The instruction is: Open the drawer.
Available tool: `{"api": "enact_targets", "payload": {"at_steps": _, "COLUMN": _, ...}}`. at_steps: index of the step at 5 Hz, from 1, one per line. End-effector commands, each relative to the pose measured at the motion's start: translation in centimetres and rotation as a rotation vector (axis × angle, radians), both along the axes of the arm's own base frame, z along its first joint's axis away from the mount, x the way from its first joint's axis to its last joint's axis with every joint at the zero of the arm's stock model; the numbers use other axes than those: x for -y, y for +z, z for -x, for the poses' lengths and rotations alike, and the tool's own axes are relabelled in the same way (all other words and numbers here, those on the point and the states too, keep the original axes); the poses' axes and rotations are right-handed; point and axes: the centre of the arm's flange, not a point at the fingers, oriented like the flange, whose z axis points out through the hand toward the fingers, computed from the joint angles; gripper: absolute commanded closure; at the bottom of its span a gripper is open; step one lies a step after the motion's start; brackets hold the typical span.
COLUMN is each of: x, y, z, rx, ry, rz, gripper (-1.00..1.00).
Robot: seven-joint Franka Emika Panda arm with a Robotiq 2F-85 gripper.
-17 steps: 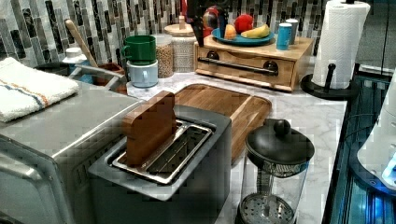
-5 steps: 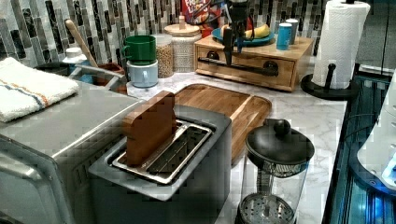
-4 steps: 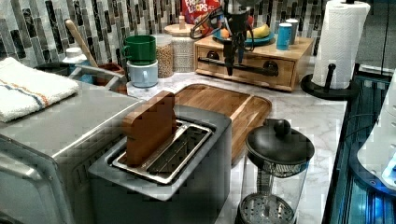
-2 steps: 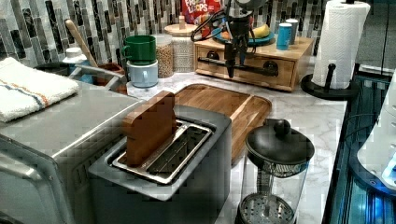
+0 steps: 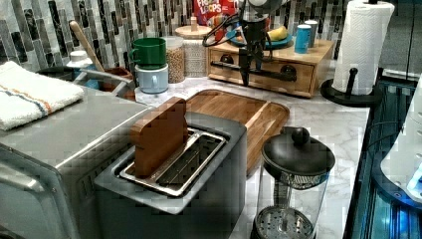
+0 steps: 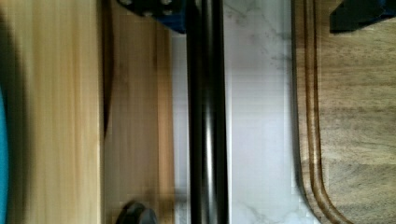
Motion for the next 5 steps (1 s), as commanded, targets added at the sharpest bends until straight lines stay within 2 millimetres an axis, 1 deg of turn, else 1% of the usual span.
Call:
{"api": "enact_targets", "payload": {"at_steps": 1, "x": -10.1, "y": -0.1, "z": -7.0, "rx": -0.035, "ry": 0.136, "rz": -0.199, "gripper": -1.00}}
{"api": "enact_targets", "payload": {"at_steps": 2, "x": -13.3, "y": 0.1, "z": -7.1, "rx": -0.041, "ry": 0.106, "rz": -0.199, "gripper": -1.00}}
{"api": "enact_targets", "payload": {"at_steps": 3, "x": -16.0, "y": 0.9, "z": -6.5, "rx": -0.062, "ry": 0.092, "rz": -0.214, "gripper": -1.00}}
{"api": "enact_targets", "payload": {"at_steps": 4, "x": -18.5, "y": 0.8, "z": -6.3, "rx": -0.069, "ry": 0.083, "rz": -0.184, "gripper": -1.00}}
{"api": "enact_targets", "payload": {"at_steps": 5, "x": -20.2, "y": 1.1, "z": -5.6, "rx": -0.082, "ry": 0.068, "rz": -0.178, "gripper": -1.00}}
